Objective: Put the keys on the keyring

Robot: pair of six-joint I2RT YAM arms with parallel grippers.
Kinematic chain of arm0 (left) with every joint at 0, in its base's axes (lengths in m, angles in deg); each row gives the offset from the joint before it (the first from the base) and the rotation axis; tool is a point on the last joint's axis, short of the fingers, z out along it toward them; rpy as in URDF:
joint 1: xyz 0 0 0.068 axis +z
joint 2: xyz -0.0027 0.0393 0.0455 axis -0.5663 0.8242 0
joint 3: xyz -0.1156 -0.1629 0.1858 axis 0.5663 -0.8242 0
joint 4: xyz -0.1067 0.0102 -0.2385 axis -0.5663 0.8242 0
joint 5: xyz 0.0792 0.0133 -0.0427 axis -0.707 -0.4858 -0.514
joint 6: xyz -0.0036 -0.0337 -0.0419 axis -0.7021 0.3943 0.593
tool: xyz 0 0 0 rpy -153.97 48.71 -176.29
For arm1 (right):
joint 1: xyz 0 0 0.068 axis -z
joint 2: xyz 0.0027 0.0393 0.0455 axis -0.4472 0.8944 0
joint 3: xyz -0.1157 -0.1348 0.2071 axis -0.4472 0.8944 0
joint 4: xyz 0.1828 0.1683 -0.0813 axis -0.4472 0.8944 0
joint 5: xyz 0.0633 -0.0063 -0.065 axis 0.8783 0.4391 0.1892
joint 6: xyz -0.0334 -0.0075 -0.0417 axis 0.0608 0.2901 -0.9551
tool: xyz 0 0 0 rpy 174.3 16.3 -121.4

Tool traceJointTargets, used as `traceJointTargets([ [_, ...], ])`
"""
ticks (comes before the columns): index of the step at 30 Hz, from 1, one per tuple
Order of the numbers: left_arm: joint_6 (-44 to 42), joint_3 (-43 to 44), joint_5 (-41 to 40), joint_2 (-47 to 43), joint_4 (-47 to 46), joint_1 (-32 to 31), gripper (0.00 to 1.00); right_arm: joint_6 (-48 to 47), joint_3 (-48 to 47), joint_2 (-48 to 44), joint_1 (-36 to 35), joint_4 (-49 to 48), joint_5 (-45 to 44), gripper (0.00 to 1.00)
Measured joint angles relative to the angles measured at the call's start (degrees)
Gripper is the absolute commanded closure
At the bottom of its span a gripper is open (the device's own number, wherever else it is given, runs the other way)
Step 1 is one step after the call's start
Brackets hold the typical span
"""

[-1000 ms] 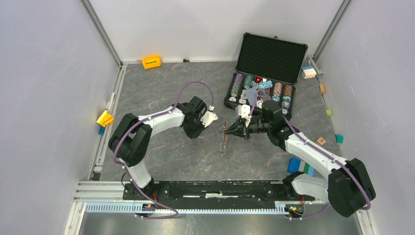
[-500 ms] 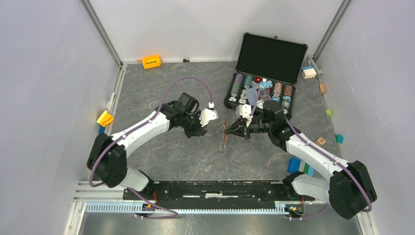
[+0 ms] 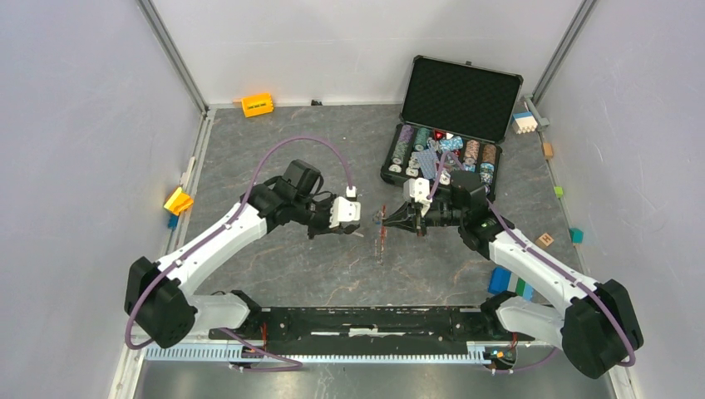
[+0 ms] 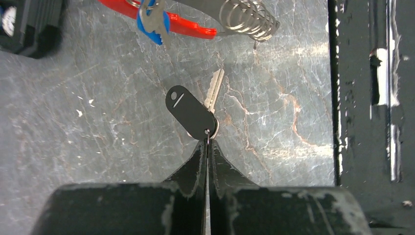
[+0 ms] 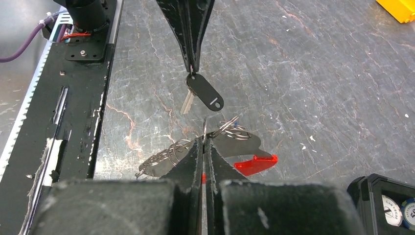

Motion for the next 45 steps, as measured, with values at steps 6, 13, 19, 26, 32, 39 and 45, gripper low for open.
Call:
traceJointTargets([
  [6, -7.2, 0.0, 0.0, -2.9, 1.9, -0.1, 0.98, -0.5, 0.0, 0.0, -0.2, 0.3, -0.2, 1.00],
  [13, -9.4, -2.3, 1.0, -3.1, 0.1, -1.0, 0.98, -0.6, 0.0, 1.1, -0.3, 0.3, -0.5, 1.00],
  [19, -10.4, -5.5, 3.7, -3.1, -2.5, -1.5, 0.93, -0.8, 0.0, 1.5, -0.7, 0.5, -1.0, 1.00],
  [26, -13.2, -5.7, 5.7, -3.1, -4.0, -2.3, 0.98, -1.6, 0.0, 1.7, -1.4, 1.5, -2.3, 1.00],
  [32, -14.1, -6.2, 3.8, -3.2, -4.7, -2.7, 0.98, -2.1, 0.0, 2.0, -1.6, 2.3, -3.2, 1.00],
  [39, -14.7, -6.8, -5.4, 6.8, -4.9, -2.7, 0.98, -2.9, 0.0, 2.0, -1.7, 2.8, -4.2, 1.00],
  [45, -14.7, -10.3, -8.6, 12.3, -6.7, -2.7, 0.93, -3.1, 0.0, 2.0, -1.7, 2.8, -4.6, 1.00],
])
